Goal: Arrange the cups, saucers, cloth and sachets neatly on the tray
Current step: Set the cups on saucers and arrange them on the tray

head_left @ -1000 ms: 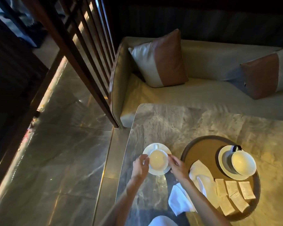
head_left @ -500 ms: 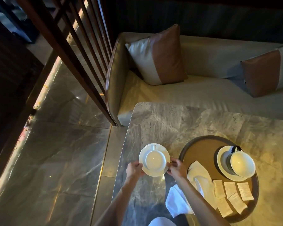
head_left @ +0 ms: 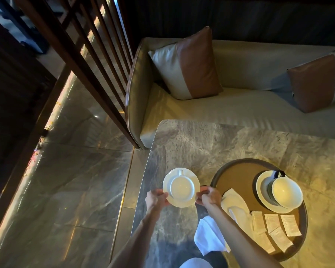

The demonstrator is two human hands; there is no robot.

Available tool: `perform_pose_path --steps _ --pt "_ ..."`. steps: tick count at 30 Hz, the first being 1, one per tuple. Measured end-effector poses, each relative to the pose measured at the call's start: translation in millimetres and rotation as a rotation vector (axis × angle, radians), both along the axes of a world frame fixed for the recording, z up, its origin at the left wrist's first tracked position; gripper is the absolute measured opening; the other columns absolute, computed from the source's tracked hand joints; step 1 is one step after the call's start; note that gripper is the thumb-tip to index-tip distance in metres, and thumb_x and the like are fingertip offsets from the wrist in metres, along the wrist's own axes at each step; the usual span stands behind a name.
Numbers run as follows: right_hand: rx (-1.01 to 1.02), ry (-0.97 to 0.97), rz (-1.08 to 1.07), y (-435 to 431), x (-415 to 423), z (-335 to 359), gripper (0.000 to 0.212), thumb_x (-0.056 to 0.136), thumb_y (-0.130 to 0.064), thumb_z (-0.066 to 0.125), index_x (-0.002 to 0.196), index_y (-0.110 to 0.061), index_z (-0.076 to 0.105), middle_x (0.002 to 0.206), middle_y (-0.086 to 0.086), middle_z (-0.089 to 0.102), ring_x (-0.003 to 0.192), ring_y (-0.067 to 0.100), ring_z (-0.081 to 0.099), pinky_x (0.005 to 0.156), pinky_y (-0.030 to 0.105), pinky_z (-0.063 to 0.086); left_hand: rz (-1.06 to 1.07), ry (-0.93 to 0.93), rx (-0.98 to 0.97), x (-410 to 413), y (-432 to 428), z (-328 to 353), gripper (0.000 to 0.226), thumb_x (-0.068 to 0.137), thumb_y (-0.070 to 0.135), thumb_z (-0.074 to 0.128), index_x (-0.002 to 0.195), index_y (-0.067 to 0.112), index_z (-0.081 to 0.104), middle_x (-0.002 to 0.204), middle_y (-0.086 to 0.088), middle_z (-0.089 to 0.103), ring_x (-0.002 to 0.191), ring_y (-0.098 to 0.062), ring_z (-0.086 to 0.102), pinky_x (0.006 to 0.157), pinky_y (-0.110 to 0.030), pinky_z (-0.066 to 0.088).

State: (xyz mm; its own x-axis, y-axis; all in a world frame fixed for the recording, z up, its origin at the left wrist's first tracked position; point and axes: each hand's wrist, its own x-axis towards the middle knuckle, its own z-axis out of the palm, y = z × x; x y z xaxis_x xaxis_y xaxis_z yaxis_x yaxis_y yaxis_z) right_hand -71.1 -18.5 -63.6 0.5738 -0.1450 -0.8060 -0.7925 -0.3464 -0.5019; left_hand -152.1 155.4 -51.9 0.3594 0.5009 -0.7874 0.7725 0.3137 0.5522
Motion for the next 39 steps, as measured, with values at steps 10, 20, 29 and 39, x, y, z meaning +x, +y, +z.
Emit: perform_pose_path --steps 10,20,29,39 --pt "0.089 -0.142 -0.106 -46 12 33 0.025 0.086 0.012 0.06 0.089 -0.011 0.068 0.099 0.016 0.07 0.087 0.032 0.07 0.075 0.042 0.061 -0.096 -0.097 0.102 24 -33 32 0.005 0.077 0.002 0.075 0.081 0.005 0.076 0.073 -0.008 0.073 0.072 -0.025 0.074 0.057 -0.031 0.062" --pt "0.019 -0.232 -0.242 -130 41 44 0.022 0.084 0.017 0.059 0.097 0.001 0.068 0.1 0.023 0.07 0.093 0.039 0.067 0.082 0.051 0.058 -0.24 -0.085 0.068 72 -120 44 0.007 0.076 0.009 0.072 0.08 0.006 0.078 0.072 -0.011 0.076 0.059 -0.016 0.073 0.051 -0.022 0.059" --pt "0.048 -0.155 -0.466 -167 52 21 0.028 0.087 0.021 0.048 0.101 0.005 0.067 0.074 0.013 0.065 0.072 0.029 0.061 0.086 0.055 0.057 -0.233 0.036 0.182 94 -174 29 0.007 0.074 0.008 0.07 0.069 0.007 0.075 0.074 -0.017 0.075 0.072 -0.027 0.07 0.074 -0.036 0.061" --pt "-0.147 -0.251 -0.359 -167 43 17 0.019 0.091 -0.002 0.062 0.104 -0.009 0.074 0.103 0.014 0.073 0.098 0.034 0.067 0.095 0.052 0.053 -0.034 0.038 0.111 102 -198 20 0.038 0.071 -0.007 0.064 0.048 0.023 0.062 0.053 -0.003 0.062 0.063 -0.035 0.071 0.061 -0.041 0.063"
